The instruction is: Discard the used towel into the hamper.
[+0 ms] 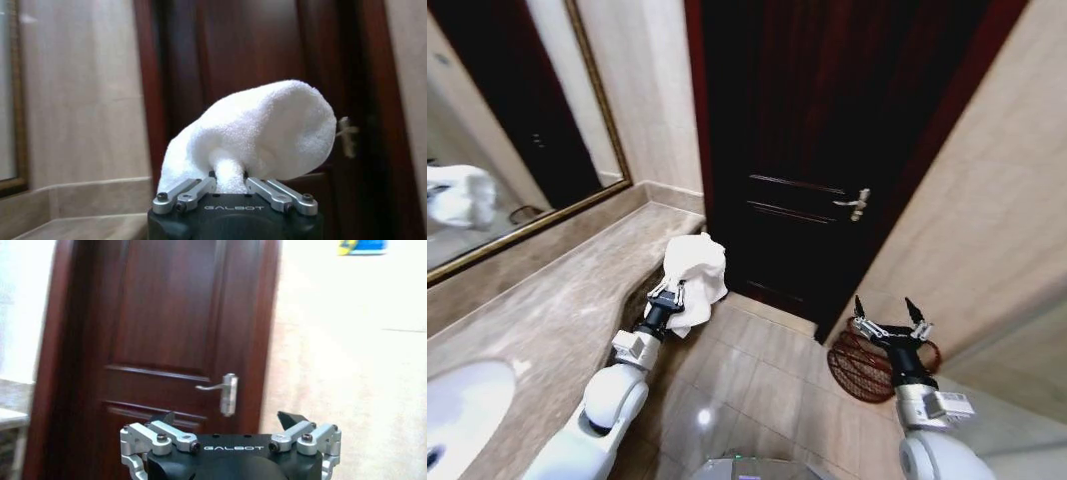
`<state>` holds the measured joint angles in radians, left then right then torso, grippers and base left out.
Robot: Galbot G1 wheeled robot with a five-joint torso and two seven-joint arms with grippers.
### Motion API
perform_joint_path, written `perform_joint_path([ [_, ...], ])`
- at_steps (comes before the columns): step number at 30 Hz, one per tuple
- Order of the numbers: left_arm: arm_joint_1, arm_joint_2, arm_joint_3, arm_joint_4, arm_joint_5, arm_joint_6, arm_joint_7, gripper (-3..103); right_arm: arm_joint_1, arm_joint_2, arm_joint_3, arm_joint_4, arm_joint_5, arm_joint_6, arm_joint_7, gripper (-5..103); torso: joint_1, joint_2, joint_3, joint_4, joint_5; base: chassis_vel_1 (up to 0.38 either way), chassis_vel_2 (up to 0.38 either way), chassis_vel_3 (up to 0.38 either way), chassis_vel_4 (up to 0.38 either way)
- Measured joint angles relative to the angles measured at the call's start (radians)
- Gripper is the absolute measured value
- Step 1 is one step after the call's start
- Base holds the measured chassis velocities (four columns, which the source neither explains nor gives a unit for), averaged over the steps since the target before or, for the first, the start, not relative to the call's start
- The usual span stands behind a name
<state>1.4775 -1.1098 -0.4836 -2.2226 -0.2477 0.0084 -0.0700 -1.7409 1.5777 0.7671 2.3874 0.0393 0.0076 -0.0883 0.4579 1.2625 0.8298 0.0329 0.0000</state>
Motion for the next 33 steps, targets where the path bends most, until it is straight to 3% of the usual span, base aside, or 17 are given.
perform_joint_path([
  [17, -0.01, -0.007, 0.028, 0.003, 0.009, 0.004, 0.0, 7, 0.0, 0.0, 0.005, 0.009, 0.007, 0.001, 0.004, 100, 0.0, 0.0, 0.0, 0.0, 0.0, -0.126, -0.122, -0.124, -0.129],
  [33, -0.014, -0.013, 0.034, 0.016, 0.011, -0.01, -0.004, 7, -0.003, 0.002, 0.006, 0.011, 0.011, 0.01, 0.006, 100, -0.026, -0.054, -0.028, -0.0001, 0.0, -0.025, -0.025, -0.025, -0.025],
])
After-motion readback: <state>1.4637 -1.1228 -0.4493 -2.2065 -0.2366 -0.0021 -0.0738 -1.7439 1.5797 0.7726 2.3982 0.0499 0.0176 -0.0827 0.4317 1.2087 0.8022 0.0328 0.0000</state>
